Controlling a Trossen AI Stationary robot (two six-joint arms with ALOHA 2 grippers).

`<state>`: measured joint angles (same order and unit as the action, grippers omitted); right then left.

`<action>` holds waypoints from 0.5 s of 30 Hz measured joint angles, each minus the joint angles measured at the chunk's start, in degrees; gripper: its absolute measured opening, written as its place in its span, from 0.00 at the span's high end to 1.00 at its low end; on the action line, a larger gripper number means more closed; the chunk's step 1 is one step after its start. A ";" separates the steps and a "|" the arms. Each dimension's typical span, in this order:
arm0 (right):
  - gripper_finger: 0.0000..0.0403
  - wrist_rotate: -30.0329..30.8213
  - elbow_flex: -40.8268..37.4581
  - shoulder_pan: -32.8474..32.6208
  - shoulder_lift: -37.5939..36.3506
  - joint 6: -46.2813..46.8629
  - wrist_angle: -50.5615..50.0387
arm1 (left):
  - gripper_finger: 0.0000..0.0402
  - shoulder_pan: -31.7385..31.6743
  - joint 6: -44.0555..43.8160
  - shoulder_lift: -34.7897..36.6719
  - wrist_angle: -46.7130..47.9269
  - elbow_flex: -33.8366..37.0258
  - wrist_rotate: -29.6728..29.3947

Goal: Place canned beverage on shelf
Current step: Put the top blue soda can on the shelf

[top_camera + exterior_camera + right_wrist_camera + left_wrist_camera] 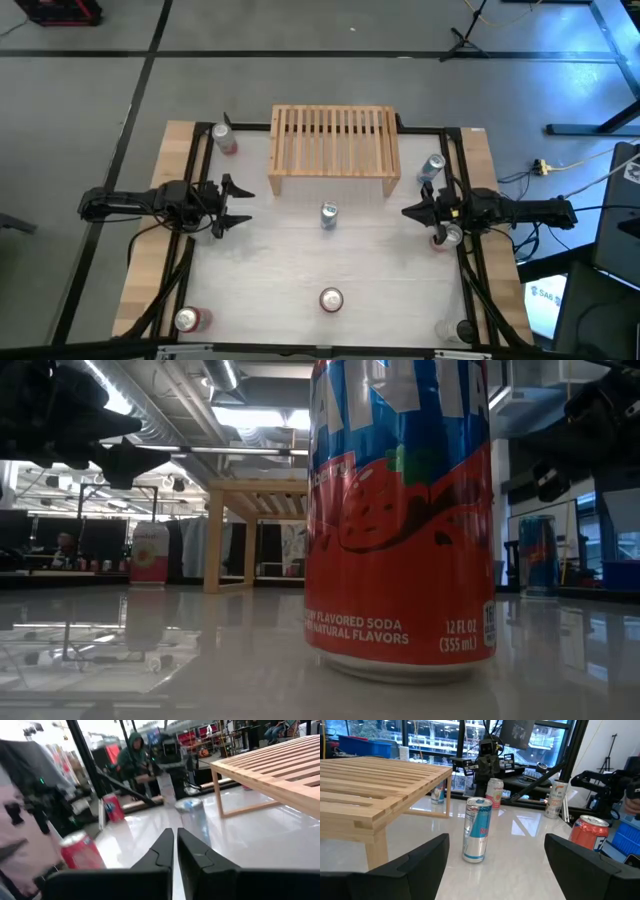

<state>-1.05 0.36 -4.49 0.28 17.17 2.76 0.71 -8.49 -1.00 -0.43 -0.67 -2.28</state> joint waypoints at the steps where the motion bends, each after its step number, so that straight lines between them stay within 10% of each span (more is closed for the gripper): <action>1: 0.96 -0.07 0.00 0.00 -0.03 2.01 0.91 | 0.20 0.02 0.02 0.00 -0.02 0.00 0.02; 15: 0.96 16.08 4.78 0.02 1.45 14.02 6.78 | 0.20 0.00 0.00 0.00 -0.02 0.00 0.01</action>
<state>15.03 5.14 -4.47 1.72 31.19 9.54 0.71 -8.48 -0.99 -0.45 -0.67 -2.27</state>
